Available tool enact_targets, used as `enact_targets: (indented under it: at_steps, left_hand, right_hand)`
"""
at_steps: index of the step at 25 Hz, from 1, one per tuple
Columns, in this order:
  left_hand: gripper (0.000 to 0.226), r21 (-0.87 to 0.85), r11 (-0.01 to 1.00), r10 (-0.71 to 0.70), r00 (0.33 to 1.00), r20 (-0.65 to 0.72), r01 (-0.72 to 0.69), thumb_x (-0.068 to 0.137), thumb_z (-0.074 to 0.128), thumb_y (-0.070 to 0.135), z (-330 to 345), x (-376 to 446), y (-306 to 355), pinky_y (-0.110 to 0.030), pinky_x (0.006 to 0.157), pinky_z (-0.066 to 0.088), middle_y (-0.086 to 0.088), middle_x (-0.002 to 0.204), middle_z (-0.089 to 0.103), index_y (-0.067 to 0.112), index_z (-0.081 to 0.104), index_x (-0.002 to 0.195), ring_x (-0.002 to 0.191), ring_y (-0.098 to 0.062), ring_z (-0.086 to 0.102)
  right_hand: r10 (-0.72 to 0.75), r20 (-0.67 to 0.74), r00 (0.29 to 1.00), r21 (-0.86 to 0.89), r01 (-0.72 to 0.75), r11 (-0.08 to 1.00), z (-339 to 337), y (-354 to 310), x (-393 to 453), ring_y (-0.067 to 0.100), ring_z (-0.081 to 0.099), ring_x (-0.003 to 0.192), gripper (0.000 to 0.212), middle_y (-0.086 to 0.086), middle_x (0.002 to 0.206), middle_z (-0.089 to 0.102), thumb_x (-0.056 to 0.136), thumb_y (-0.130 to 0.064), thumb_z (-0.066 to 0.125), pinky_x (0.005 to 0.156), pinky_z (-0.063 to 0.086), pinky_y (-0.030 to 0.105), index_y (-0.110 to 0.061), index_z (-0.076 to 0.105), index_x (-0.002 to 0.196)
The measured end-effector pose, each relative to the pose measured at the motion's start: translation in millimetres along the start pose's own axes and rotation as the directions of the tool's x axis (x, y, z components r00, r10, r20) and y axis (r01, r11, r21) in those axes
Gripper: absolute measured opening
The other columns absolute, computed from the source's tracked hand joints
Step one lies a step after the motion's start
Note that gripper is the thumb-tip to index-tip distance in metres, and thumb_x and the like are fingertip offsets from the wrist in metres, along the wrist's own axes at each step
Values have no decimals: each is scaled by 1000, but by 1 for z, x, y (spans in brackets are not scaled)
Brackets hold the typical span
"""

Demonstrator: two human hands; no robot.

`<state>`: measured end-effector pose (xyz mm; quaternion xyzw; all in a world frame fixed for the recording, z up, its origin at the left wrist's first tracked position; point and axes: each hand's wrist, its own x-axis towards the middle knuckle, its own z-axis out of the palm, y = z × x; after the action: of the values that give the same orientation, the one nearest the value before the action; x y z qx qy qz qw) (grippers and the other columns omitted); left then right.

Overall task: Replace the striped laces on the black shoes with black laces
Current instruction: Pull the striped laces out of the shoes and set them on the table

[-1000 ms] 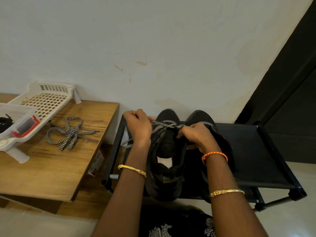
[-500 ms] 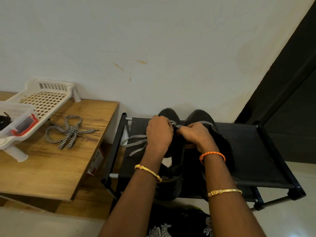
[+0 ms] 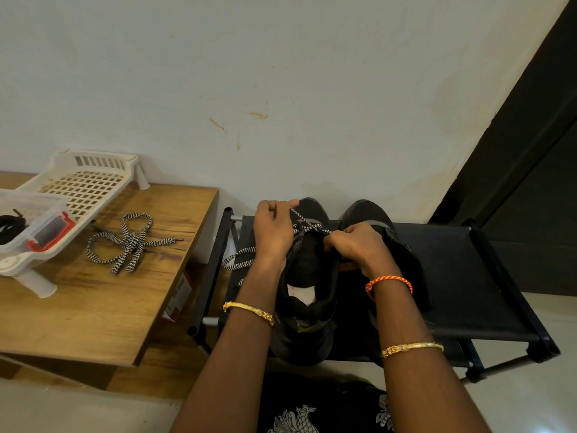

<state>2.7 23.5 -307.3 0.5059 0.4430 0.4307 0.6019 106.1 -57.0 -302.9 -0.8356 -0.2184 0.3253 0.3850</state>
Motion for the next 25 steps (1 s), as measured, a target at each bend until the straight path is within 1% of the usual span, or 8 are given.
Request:
enact_targets:
  at_steps: [3, 7, 9, 11, 14, 16, 18, 25]
  left_hand:
    - [13, -377, 920, -118, 993, 3, 110, 99, 34, 8, 2, 4, 4, -28, 62, 53, -2, 82, 57, 9, 43, 89, 67, -12, 62]
    - [9, -607, 792, -163, 980, -115, 60, 98, 32, 6, -5, 11, 8, -25, 57, 50, -4, 80, 48, 6, 40, 102, 57, -11, 50]
    - [7, -413, 911, -88, 984, -154, 17, 97, 36, 9, -10, 10, 9, -20, 51, 45, -1, 78, 49, 8, 43, 98, 55, -9, 45]
    - [7, 125, 990, 66, 998, -11, -64, 94, 47, 17, -11, 7, 7, -16, 53, 44, 5, 79, 56, 18, 54, 92, 61, -8, 51]
    - [12, 680, 683, 44, 944, 327, -268, 86, 63, 23, -1, -5, -2, -21, 75, 44, 4, 90, 65, 20, 70, 95, 89, -14, 61]
    - [14, 756, 587, 72, 949, 307, -290, 86, 64, 21, 5, -8, -5, -24, 75, 41, -2, 98, 68, 18, 73, 96, 95, -18, 61]
    - [11, 745, 616, 104, 964, 246, -256, 87, 64, 20, 9, -8, -7, -25, 73, 42, -6, 97, 70, 16, 74, 90, 91, -20, 62]
    - [15, 464, 885, -83, 993, 89, 32, 85, 48, 5, -4, 3, -6, -27, 57, 40, -13, 76, 56, 4, 56, 73, 65, -16, 48]
  right_hand:
    - [-2, -10, 1000, -13, 2, 1000, -1, 1, 0, 19, 63, 69, 16, 9, 76, 65, 66, -11, 68, 54, 59, 32, 0, 68, 77]
    - [-15, -13, 1000, -8, 15, 1000, -2, 2, 0, 18, 64, 67, 8, 8, 72, 65, 65, -11, 68, 54, 59, 31, -4, 65, 67]
    - [-27, -2, 1000, -17, 27, 999, -2, 3, 0, 16, 63, 66, 8, 6, 71, 64, 66, -13, 68, 46, 54, 24, -6, 65, 67]
    - [-44, -9, 999, -30, 44, 999, -1, 3, -1, 14, 62, 63, 10, 5, 69, 64, 67, -15, 68, 41, 48, 19, -6, 66, 69]
    - [-86, -41, 995, -90, 82, 993, 1, 6, 0, 15, 63, 64, 14, 6, 68, 64, 69, -22, 67, 50, 55, 25, -8, 66, 71]
    - [-103, -70, 992, -111, 95, 989, 4, 7, 0, 20, 65, 71, 18, 7, 72, 66, 71, -26, 67, 67, 60, 39, -7, 67, 73]
    - [-114, -99, 989, -119, 102, 988, 5, 9, 0, 21, 65, 75, 21, 8, 73, 66, 71, -28, 67, 72, 59, 44, -7, 67, 73]
    - [-98, -98, 990, -133, 85, 987, 5, 7, -4, 28, 66, 80, 28, 13, 81, 69, 70, -25, 65, 71, 58, 48, 0, 69, 82]
